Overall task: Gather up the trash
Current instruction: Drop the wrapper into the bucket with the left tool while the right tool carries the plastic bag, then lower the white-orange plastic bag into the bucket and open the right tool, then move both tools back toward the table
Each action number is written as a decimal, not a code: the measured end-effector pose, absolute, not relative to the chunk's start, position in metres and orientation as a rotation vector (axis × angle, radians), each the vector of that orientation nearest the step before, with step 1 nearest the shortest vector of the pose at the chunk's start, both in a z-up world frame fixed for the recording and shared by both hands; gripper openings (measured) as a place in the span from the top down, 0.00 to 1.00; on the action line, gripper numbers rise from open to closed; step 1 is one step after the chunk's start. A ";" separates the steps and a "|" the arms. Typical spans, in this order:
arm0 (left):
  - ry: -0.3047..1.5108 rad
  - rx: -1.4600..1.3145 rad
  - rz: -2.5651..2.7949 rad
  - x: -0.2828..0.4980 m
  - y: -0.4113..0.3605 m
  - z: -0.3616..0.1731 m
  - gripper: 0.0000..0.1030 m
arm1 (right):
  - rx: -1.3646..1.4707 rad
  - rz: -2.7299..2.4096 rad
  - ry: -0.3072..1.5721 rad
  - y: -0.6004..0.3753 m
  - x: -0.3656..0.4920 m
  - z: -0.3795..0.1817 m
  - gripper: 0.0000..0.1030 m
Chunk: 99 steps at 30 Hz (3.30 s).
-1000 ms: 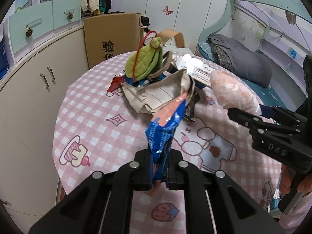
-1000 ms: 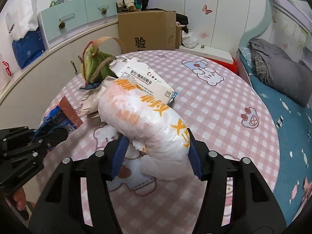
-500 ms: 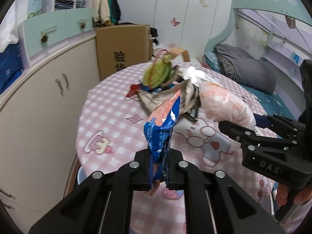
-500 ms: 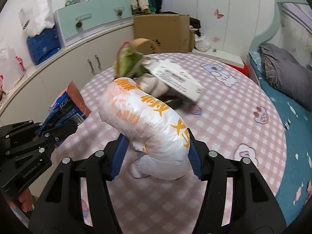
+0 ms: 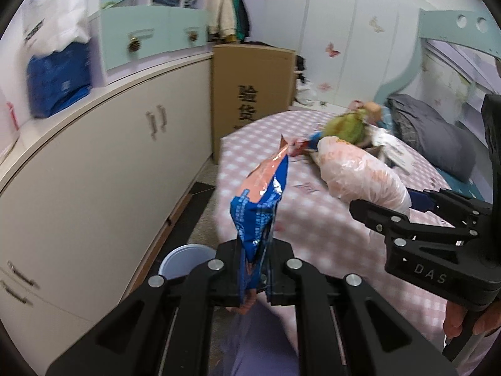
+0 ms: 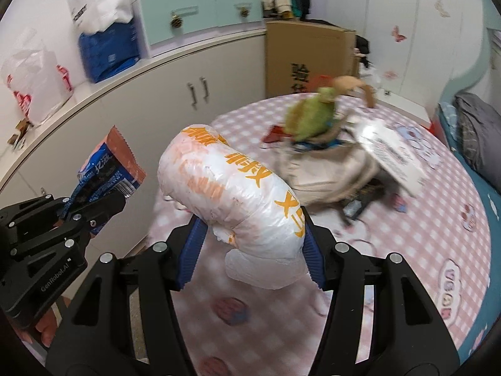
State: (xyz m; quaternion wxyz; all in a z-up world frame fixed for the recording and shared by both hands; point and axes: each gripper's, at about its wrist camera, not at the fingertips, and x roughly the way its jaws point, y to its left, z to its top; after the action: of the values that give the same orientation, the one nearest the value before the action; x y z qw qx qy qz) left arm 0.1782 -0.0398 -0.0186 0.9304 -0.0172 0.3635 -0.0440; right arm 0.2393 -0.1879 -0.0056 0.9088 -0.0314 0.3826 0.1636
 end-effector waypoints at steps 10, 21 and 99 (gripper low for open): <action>0.779 -0.108 0.048 0.191 0.033 -0.034 0.91 | -0.114 0.445 0.859 -0.119 0.267 -0.015 0.45; 0.844 -0.154 0.125 0.226 0.089 -0.060 0.91 | -0.147 0.484 0.935 -0.055 0.306 -0.032 0.45; 0.742 -0.106 0.209 0.198 0.093 -0.023 0.38 | -0.061 0.487 0.914 -0.056 0.289 -0.028 0.19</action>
State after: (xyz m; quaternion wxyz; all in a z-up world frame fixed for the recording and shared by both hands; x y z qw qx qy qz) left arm 0.1985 0.0925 -0.0226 0.9252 -0.0519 0.3619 0.1020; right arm 0.2892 -0.0563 -0.0275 0.8685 -0.0293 0.4368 0.2326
